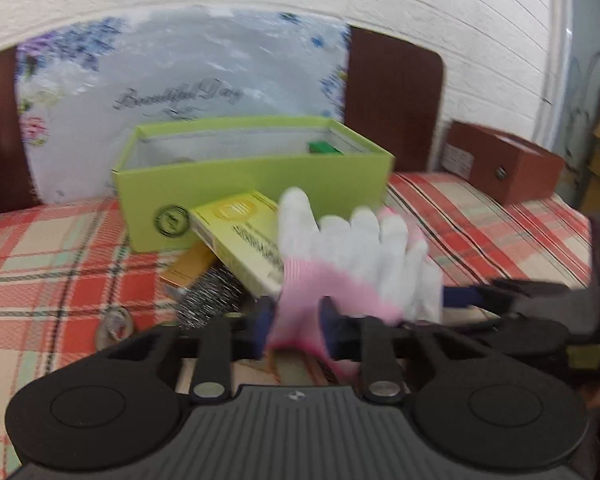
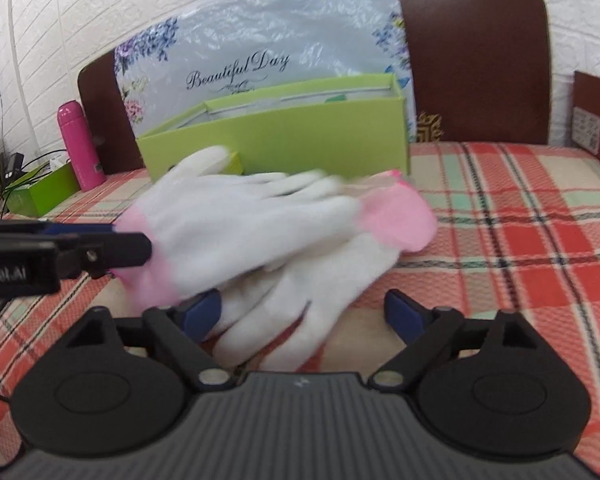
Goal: Organize objects
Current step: 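Close the left gripper on one glove cuff while the right gripper grasps the other glove, then lift the gloves with both grippers toward the lime-green box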
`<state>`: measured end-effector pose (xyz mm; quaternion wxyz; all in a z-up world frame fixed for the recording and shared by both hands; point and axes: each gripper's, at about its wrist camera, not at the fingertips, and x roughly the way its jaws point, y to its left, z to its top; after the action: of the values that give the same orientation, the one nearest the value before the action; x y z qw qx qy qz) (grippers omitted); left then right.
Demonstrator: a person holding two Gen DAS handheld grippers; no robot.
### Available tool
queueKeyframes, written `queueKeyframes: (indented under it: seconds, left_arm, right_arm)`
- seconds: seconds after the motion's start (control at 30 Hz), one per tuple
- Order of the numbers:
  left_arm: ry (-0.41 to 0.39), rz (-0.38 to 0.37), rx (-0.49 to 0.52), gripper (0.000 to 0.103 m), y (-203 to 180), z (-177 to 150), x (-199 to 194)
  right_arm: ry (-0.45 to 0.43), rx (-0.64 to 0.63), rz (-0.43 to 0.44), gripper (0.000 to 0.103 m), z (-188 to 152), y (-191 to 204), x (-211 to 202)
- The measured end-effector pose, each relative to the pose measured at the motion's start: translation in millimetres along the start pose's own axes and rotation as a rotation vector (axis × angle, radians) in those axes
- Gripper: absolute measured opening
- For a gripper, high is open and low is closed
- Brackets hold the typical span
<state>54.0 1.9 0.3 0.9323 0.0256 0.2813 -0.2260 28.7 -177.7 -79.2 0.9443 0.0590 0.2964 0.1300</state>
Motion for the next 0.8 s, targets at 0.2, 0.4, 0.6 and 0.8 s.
queueKeyframes:
  seconds: [0.2, 0.4, 0.6, 0.8]
  left_arm:
    - [-0.03, -0.013, -0.005, 0.053, -7.9, -8.7, 1.1]
    - [-0.069, -0.069, -0.091, 0.063, -4.3, -0.7, -3.5]
    - [-0.069, -0.162, -0.175, 0.073, -8.8, -1.7, -2.5]
    - [-0.023, -0.163, -0.193, 0.073, -21.9, 1.4, 16.5]
  right_arm:
    - [-0.058, -0.113, 0.031, 0.01, -1.5, 22.0, -9.3]
    - [-0.12, -0.118, 0.029, 0.007, 2.1, 20.4, -34.4]
    - [-0.154, -0.149, 0.025, 0.006, -2.4, 18.1, -58.7]
    - [-0.159, -0.111, -0.053, 0.007, -14.1, -0.1, -84.2]
